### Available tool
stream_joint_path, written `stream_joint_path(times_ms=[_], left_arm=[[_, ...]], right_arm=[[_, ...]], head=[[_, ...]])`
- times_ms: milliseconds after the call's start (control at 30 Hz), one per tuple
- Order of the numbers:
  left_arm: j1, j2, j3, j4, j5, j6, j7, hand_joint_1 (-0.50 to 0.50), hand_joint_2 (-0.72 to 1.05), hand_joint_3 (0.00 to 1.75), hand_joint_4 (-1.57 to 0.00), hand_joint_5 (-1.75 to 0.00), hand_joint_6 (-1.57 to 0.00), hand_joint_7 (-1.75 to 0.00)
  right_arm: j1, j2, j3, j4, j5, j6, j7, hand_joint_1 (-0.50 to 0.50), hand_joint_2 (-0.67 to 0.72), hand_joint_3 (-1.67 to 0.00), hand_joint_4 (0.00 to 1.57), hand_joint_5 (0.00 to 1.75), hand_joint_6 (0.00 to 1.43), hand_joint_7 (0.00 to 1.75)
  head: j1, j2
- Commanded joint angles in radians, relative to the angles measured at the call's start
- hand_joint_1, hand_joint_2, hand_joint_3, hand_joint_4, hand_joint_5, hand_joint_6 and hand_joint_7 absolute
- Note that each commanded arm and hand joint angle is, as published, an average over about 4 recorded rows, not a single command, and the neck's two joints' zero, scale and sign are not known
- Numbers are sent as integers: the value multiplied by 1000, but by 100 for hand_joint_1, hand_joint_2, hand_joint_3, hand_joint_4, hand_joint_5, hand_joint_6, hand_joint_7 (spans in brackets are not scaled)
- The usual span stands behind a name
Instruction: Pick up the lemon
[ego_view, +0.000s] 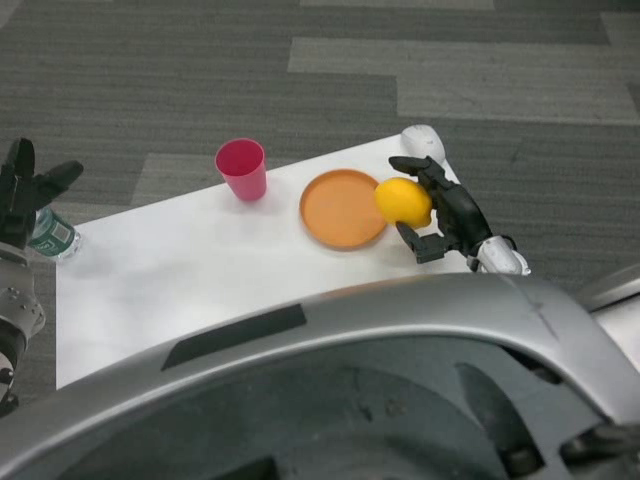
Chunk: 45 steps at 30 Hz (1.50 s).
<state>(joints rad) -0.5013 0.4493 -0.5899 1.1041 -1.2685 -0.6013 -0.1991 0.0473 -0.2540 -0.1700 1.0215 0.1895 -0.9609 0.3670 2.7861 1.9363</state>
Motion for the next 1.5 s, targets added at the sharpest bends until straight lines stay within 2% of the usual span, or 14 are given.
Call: stream_joint_path(times_ms=[33, 333, 367, 500, 633, 733, 967, 1033, 1067, 1133, 1167, 1267, 1367, 1500], left_arm=[[-2, 15, 9, 4, 5, 5, 3, 50, 96, 9, 0, 0, 0, 0], [-3, 14, 11, 2, 5, 5, 3, 50, 96, 9, 0, 0, 0, 0], [-4, 14, 10, 2, 6, 5, 3, 50, 96, 9, 0, 0, 0, 0], [-8, 12, 5, 5, 8, 5, 3, 50, 96, 9, 0, 0, 0, 0], [-8, 9, 2, 4, 8, 5, 3, 50, 96, 9, 0, 0, 0, 0], [-6, 8, 1, 2, 8, 5, 3, 50, 96, 9, 0, 0, 0, 0], [3, 8, 2, -5, 6, 5, 3, 50, 96, 9, 0, 0, 0, 0], [4, 8, 2, -6, 6, 5, 3, 50, 96, 9, 0, 0, 0, 0], [4, 8, 2, -7, 6, 5, 3, 50, 96, 9, 0, 0, 0, 0], [4, 8, 2, -8, 6, 5, 3, 50, 96, 9, 0, 0, 0, 0], [4, 8, 1, -8, 6, 5, 3, 50, 96, 9, 0, 0, 0, 0], [4, 8, 0, -9, 6, 5, 3, 50, 96, 9, 0, 0, 0, 0], [4, 8, -1, -9, 6, 5, 2, 50, 96, 4, 0, 0, 0, 0], [5, 7, -4, -9, 6, 5, 2, 50, 96, 9, 0, 0, 0, 0]], right_arm=[[-5, 8, -3, -63, 25, -10, -16, -4, -60, -135, 0, 126, 0, 63], [-37, 22, 1, -231, 59, -9, -92, -4, -60, -135, 0, 126, 0, 63], [-50, 22, 5, -236, 59, -9, -102, -4, -60, -135, 0, 126, 0, 63], [-139, 15, 38, -247, 59, -10, -146, -4, -60, -135, 0, 126, 0, 63], [-218, 6, 99, -237, 59, -10, -183, -4, -60, -133, 0, 126, 0, 63], [-263, 4, 140, -222, 59, -10, -202, -4, -60, -127, 0, 126, 1, 63], [-342, 3, 210, -188, 58, -10, -256, -4, -60, -127, 0, 126, 4, 63], [-361, 4, 228, -178, 58, -10, -266, -4, -60, -127, 0, 126, 6, 63], [-367, 4, 232, -175, 58, -9, -268, -4, -60, -127, 0, 126, 6, 63], [-373, 4, 237, -172, 58, -9, -271, -4, -60, -123, 0, 126, 6, 63], [-375, 4, 238, -171, 58, -9, -272, -4, -60, -123, 0, 126, 6, 63], [-377, 5, 238, -169, 58, -9, -275, -4, -60, -121, 2, 126, 6, 63], [-377, 5, 237, -165, 58, -9, -277, -4, -60, -119, 3, 126, 6, 63], [-376, 7, 236, -164, 58, -9, -278, -4, -60, -119, 3, 126, 6, 63]], head=[[8, 14], [54, 102], [54, 101], [143, 221], [170, 258], [207, 314], [328, 460], [332, 471], [354, 509], [375, 548], [403, 617], [418, 690], [415, 735], [418, 789]])
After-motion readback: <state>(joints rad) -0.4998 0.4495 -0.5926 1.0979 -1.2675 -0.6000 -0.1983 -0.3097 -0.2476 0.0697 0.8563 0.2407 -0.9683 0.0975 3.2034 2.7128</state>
